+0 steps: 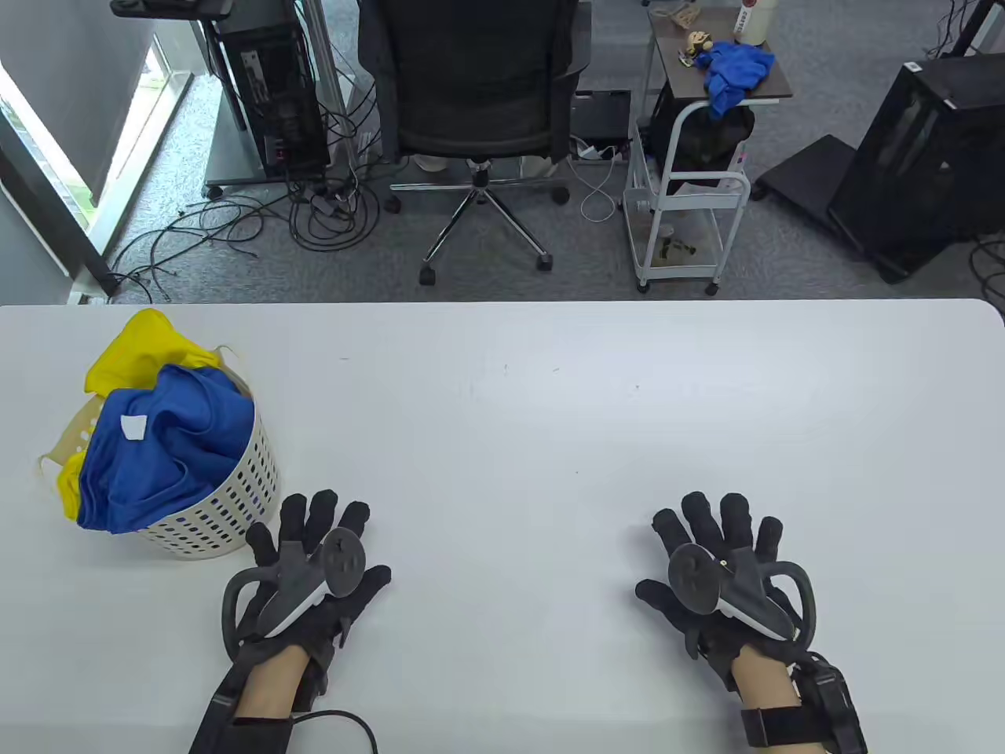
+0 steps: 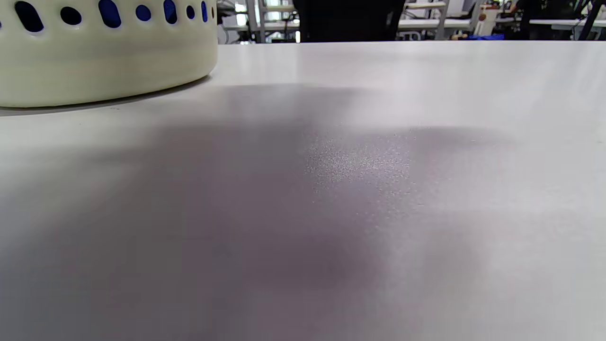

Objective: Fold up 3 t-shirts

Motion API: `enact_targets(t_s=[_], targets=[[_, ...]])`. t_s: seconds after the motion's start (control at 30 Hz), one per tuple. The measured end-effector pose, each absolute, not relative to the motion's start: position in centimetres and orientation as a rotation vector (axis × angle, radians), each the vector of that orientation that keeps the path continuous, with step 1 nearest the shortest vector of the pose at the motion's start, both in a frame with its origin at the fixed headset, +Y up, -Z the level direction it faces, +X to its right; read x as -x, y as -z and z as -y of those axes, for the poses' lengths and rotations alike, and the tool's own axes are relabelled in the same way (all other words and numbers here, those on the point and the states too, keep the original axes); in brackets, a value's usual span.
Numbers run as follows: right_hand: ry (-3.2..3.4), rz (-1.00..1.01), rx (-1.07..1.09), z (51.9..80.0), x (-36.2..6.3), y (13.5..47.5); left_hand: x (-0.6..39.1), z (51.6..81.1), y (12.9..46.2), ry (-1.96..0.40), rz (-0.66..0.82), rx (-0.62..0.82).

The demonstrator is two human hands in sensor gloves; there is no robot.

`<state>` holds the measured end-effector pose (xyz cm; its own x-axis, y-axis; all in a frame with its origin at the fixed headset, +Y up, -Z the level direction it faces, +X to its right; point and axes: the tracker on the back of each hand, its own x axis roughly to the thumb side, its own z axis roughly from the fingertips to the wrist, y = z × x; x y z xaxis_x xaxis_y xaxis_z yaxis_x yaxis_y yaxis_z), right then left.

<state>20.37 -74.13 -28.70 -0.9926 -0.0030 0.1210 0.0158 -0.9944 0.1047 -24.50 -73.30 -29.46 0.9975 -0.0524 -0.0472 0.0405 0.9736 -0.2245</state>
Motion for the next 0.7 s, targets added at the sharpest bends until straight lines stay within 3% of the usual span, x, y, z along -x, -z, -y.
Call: enact_targets(t_s=[0.17, 0.4, 0.7], targets=[[3.144, 0.155, 0.2, 74.06, -20.31, 28.64, 24.58, 73.22, 29.42, 0.05, -0.062, 0.228], [3.212, -0.005, 0.263, 73.16, -19.9, 28.26, 24.55, 73.53, 29.57, 0.048, -0.053, 0.241], [3.221, 0.05, 0.294, 73.43, -19.65, 28.27, 24.74, 73.42, 29.6, 0.033, -0.058, 0.26]])
